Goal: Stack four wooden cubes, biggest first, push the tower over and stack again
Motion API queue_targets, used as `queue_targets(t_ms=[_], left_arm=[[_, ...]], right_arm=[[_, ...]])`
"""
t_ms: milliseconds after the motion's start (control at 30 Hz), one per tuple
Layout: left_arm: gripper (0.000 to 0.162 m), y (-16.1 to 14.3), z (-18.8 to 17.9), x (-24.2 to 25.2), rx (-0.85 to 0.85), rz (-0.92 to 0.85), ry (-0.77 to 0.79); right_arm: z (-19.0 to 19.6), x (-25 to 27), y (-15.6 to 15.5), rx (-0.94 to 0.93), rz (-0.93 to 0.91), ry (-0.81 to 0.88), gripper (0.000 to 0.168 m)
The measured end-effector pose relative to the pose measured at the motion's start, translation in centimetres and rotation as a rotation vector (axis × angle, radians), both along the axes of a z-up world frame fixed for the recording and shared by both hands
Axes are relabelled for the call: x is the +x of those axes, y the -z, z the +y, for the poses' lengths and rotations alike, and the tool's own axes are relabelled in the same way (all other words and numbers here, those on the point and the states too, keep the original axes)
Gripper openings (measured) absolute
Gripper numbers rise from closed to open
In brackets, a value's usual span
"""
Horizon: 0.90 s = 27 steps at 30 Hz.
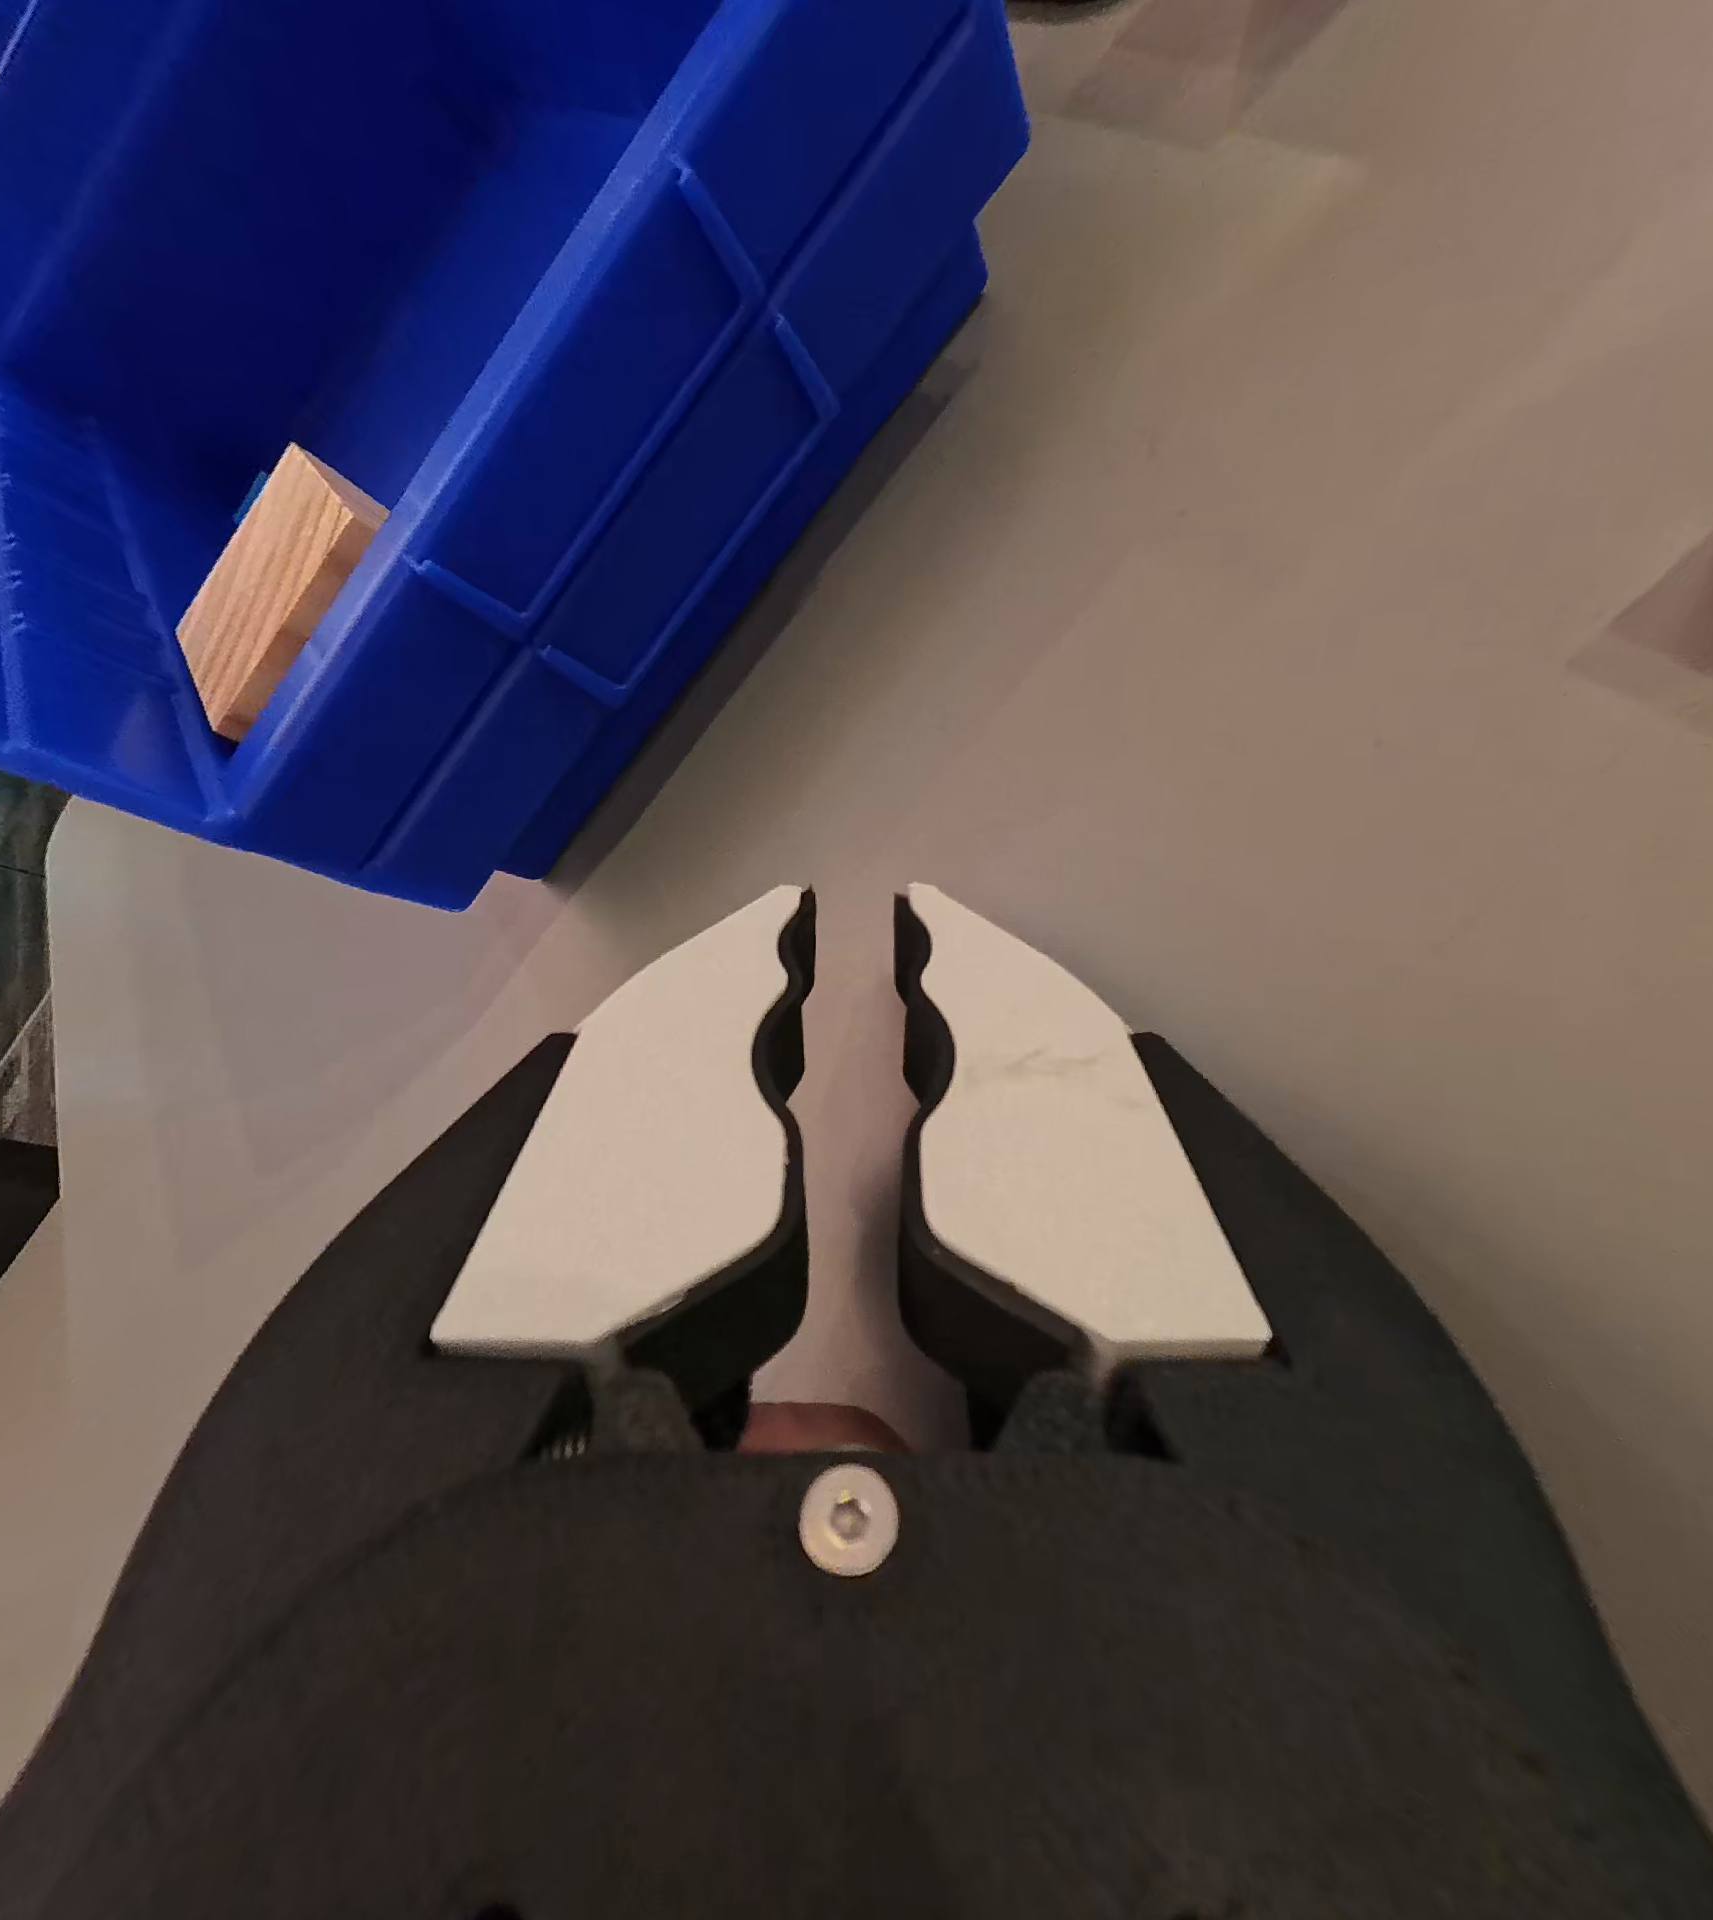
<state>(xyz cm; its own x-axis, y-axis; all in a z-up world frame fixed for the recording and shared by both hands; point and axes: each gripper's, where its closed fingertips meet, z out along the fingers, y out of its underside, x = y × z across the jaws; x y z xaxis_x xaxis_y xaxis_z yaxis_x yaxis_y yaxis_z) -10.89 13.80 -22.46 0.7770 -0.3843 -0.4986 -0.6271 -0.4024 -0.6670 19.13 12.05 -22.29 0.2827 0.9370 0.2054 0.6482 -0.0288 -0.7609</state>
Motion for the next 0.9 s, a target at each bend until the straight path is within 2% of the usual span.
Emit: queue_targets(t_ms=[33,267,900], left_arm=[[0.012,0.0,0.0,0.0,0.001,0.004,-0.002],[0.000,0.2,0.7,-0.7,0.017,0.073,-0.023],[0.007,-0.1,1.1,-1.4,0.063,0.114,-0.039]], right_arm=[[0.1,0.1,0.0,0.001,0.000,-0.003,0.000],[0.2,0.0,0.0,0.034,-0.010,-0.049,0.000],[1.7,0.0,0.2,0.102,-0.048,-0.023,0.000]])
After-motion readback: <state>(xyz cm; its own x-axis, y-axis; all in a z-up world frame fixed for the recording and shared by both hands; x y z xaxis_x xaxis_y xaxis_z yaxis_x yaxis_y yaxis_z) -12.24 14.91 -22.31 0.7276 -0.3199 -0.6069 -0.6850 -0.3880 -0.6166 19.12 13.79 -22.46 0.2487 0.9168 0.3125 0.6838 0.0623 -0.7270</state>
